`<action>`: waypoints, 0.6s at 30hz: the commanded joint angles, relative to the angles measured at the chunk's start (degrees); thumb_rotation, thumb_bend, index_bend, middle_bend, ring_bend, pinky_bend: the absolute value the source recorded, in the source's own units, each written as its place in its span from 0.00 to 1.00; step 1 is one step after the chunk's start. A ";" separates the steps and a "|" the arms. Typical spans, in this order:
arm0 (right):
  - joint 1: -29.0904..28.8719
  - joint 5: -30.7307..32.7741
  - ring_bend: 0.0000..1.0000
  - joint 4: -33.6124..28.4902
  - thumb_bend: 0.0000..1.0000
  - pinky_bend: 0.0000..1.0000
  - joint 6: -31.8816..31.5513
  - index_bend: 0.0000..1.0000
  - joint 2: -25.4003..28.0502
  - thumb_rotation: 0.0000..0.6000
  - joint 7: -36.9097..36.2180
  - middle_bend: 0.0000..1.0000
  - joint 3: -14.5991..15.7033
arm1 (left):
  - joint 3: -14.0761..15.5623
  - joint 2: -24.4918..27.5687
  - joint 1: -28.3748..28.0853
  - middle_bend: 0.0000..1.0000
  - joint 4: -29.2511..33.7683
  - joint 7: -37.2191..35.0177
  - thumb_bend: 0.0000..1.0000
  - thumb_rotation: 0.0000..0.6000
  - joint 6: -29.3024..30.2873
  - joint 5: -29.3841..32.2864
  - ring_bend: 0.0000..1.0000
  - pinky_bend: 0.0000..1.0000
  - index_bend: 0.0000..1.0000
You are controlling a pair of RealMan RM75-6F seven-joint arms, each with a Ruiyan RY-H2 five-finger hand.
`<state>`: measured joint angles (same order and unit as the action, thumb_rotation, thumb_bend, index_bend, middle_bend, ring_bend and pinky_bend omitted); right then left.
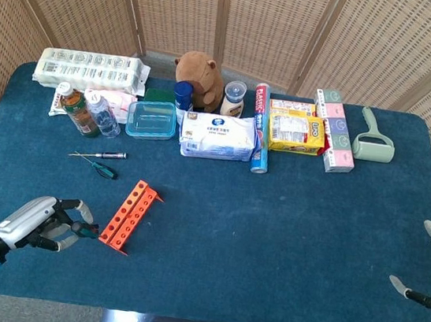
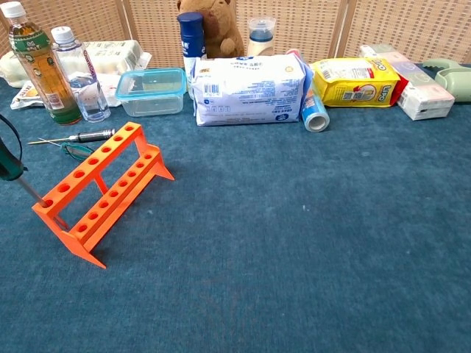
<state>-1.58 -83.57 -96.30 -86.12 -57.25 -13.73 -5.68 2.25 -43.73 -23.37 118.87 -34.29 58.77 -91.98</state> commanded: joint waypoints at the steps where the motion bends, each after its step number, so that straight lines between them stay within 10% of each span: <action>1: -0.01 -0.01 0.00 -0.01 0.08 0.00 0.03 0.03 -0.03 1.00 0.10 0.01 0.03 | 0.06 -0.66 -0.03 0.95 -0.65 0.10 0.47 1.00 -0.04 -0.04 0.91 0.92 0.53; 18: -0.01 0.03 0.00 -0.02 0.08 0.00 0.05 0.03 0.01 1.00 0.03 0.01 0.02 | 0.64 -2.86 -0.59 0.95 -2.40 1.82 0.47 1.00 -1.14 0.66 0.91 0.92 0.53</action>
<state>-1.59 -83.55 -96.33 -86.07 -57.24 -13.70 -5.66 2.85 -46.46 -23.87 116.54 -32.65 57.79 -91.44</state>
